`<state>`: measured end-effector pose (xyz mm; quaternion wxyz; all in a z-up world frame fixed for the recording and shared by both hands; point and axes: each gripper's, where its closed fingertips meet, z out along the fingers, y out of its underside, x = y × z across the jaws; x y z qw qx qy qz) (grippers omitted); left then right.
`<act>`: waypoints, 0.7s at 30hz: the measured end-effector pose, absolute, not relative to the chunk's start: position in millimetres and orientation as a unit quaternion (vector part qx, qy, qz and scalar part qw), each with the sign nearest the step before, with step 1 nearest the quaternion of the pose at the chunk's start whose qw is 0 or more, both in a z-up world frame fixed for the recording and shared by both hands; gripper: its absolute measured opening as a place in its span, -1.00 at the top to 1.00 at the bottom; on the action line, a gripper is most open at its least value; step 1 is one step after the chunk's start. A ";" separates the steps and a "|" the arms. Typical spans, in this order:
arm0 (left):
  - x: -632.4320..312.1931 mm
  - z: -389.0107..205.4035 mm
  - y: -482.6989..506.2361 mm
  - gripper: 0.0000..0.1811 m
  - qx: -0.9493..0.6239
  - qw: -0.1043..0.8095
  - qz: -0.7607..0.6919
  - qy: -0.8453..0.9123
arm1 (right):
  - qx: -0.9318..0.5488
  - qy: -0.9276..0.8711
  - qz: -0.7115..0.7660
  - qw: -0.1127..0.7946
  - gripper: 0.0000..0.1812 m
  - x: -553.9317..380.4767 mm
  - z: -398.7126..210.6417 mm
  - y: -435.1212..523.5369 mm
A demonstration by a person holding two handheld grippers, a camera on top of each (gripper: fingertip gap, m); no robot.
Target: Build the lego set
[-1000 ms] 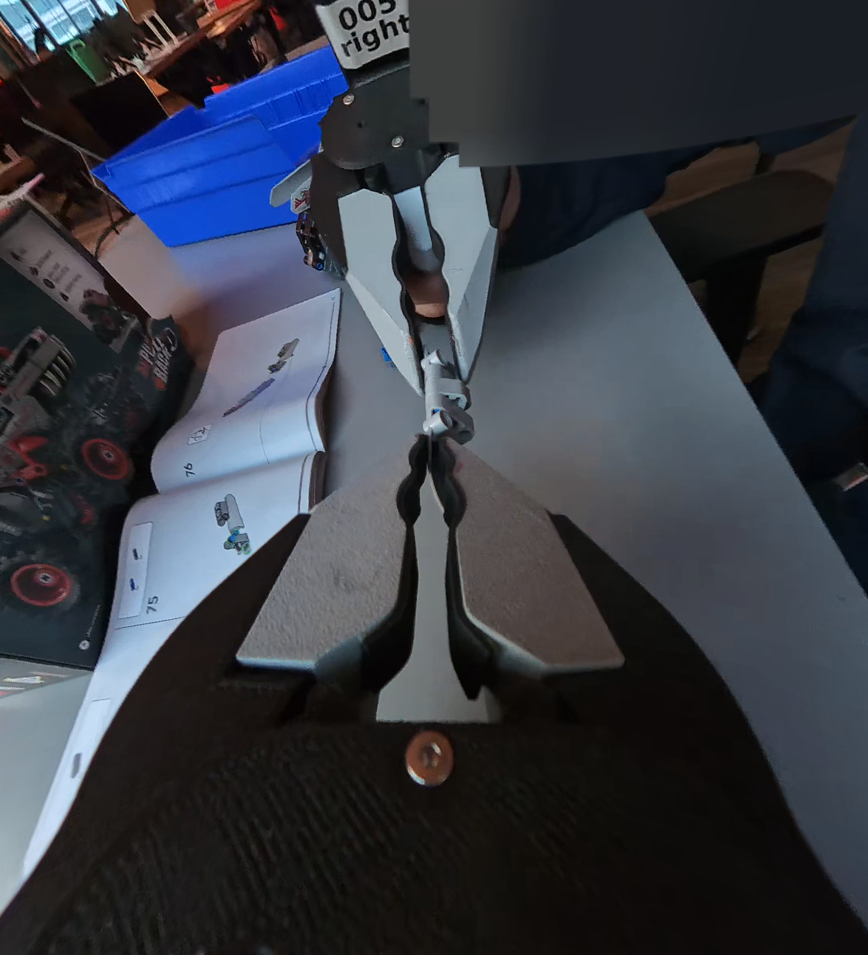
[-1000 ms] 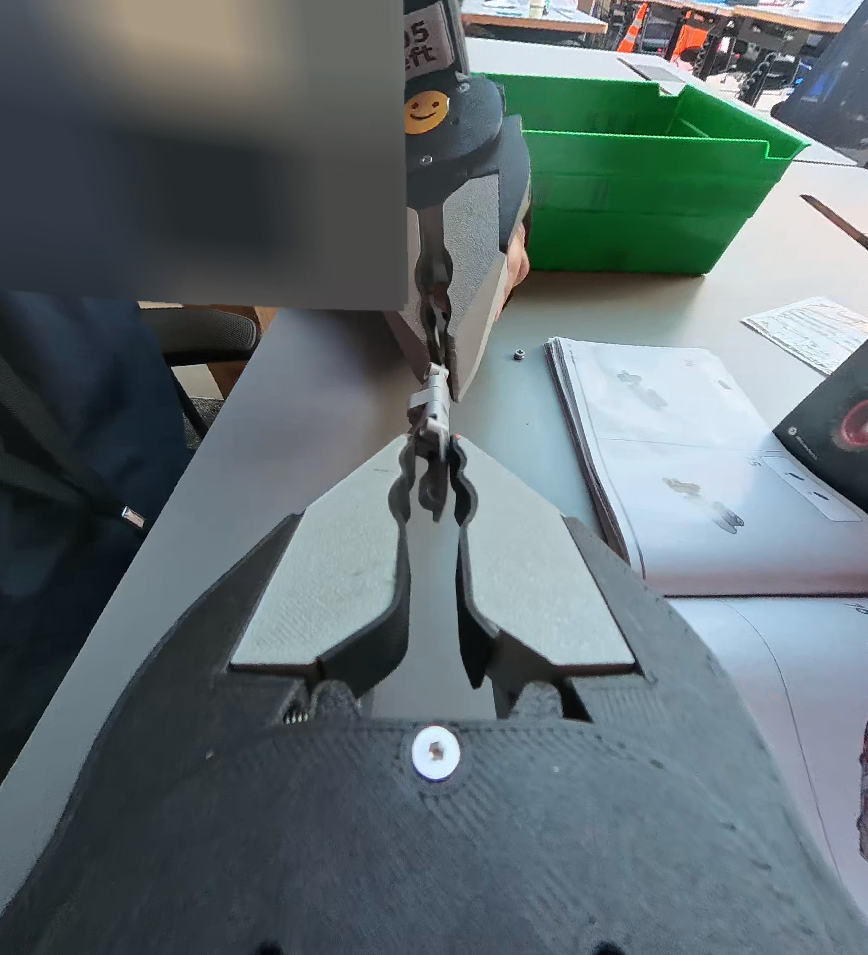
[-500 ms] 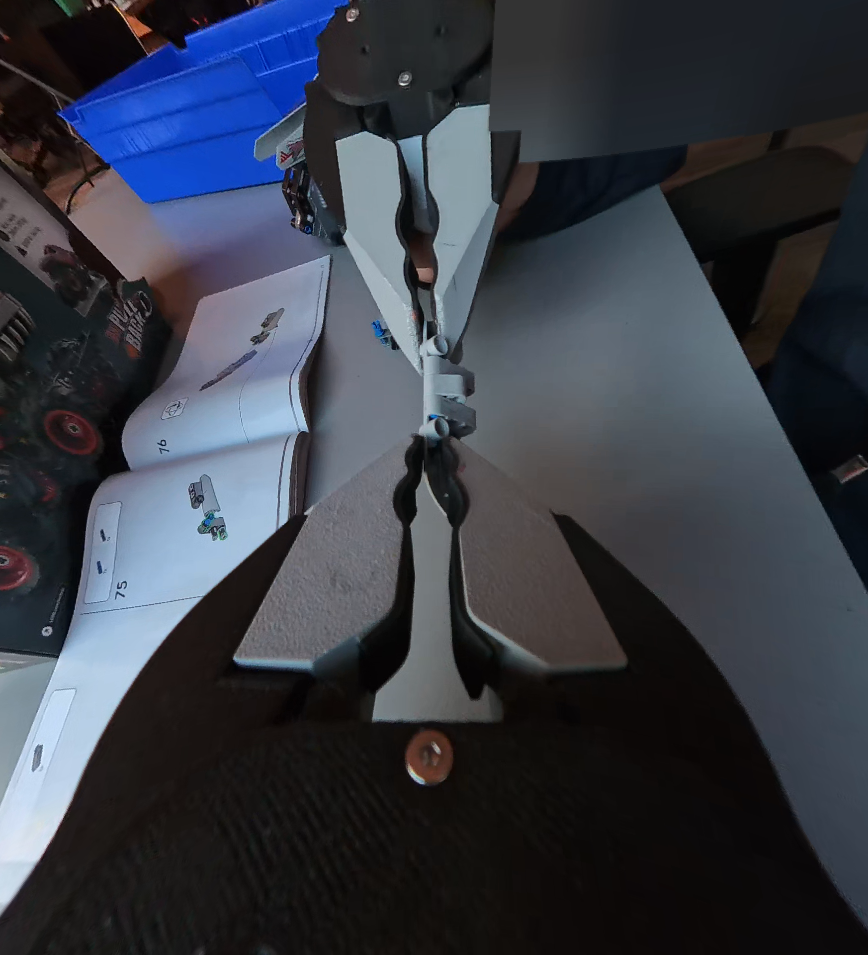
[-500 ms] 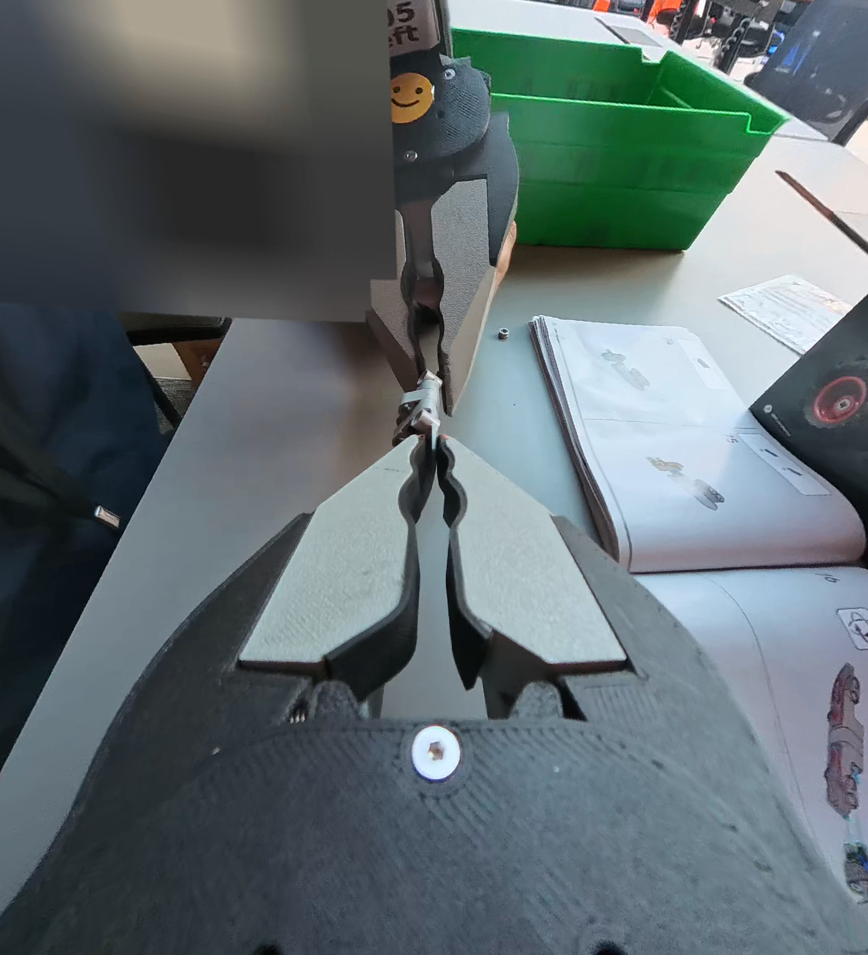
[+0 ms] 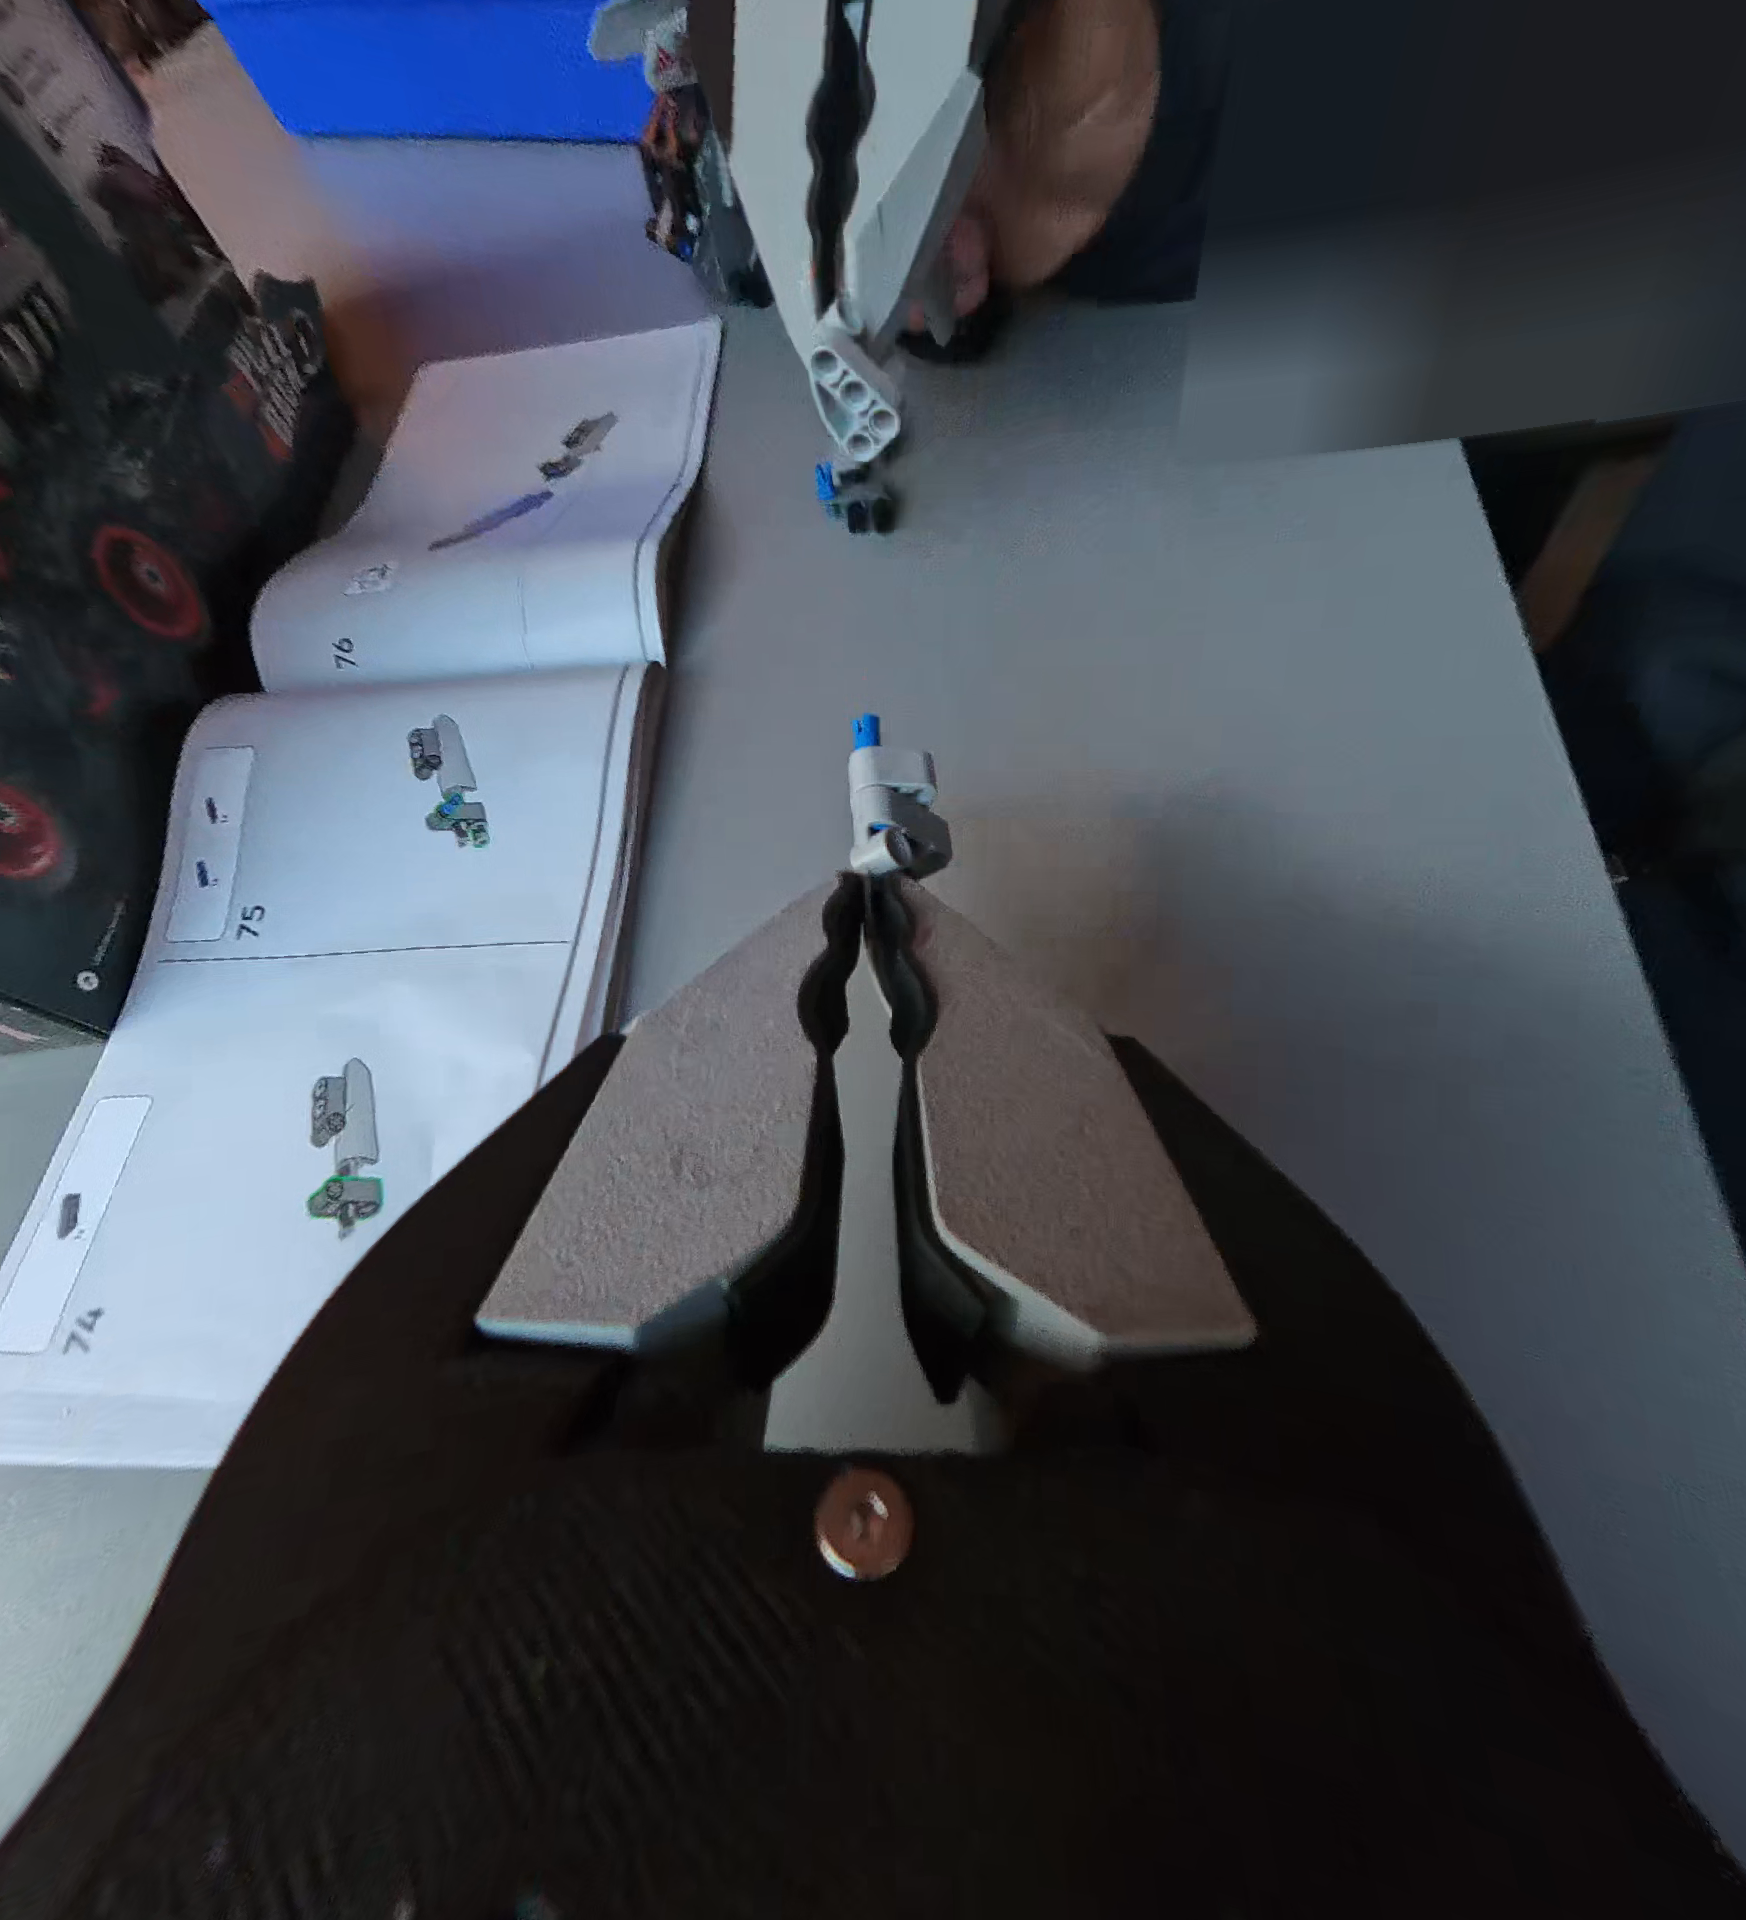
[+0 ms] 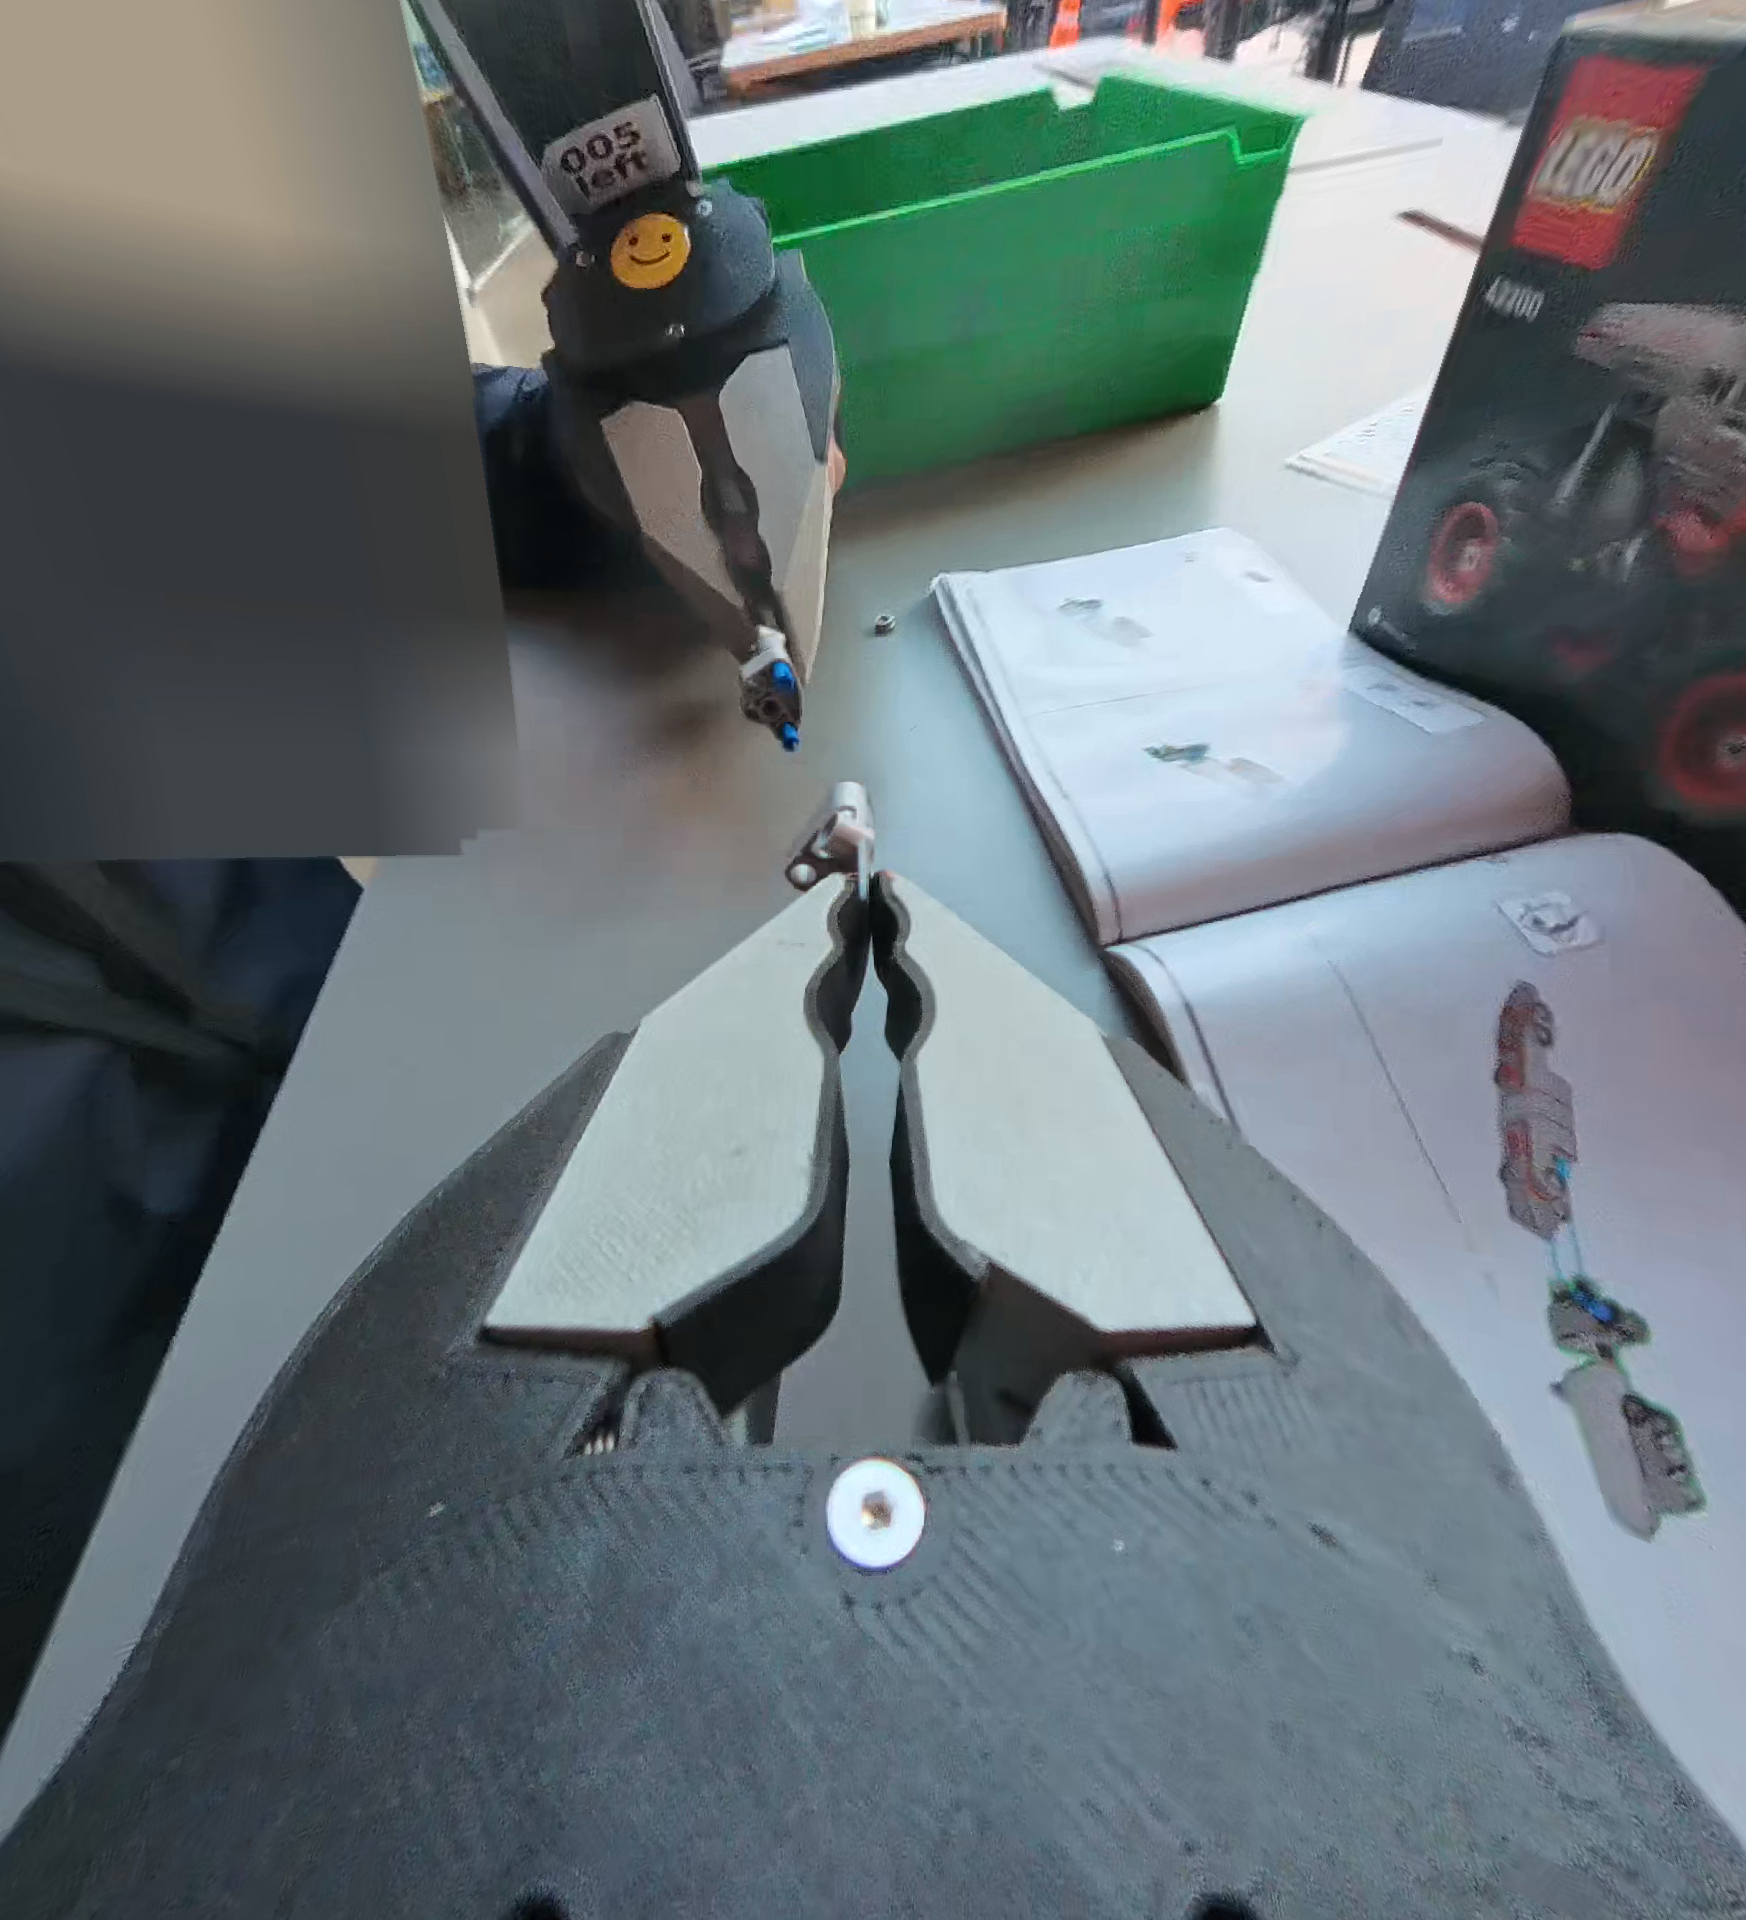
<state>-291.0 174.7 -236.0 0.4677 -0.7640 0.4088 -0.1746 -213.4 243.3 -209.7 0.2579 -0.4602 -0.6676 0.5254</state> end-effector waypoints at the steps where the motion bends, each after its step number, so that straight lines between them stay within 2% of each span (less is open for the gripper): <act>1: -289.7 -236.4 176.5 1.00 -0.762 0.468 -0.170 0.413 | -0.456 -0.671 0.520 0.269 1.00 -215.4 -208.7 244.0; 9: -281.0 -220.4 178.8 1.00 -0.753 0.476 -0.260 0.373 | -0.411 -0.766 0.408 0.278 1.00 -227.9 -240.7 215.2; 11: -279.2 -216.2 179.2 1.00 -0.753 0.470 -0.296 0.353 | -0.418 -0.769 0.394 0.279 0.94 -230.4 -244.3 216.0; 21: -272.0 -202.2 175.0 1.00 -0.713 0.510 -0.303 0.374 | -0.411 -0.744 0.430 0.303 0.83 -239.0 -221.0 205.0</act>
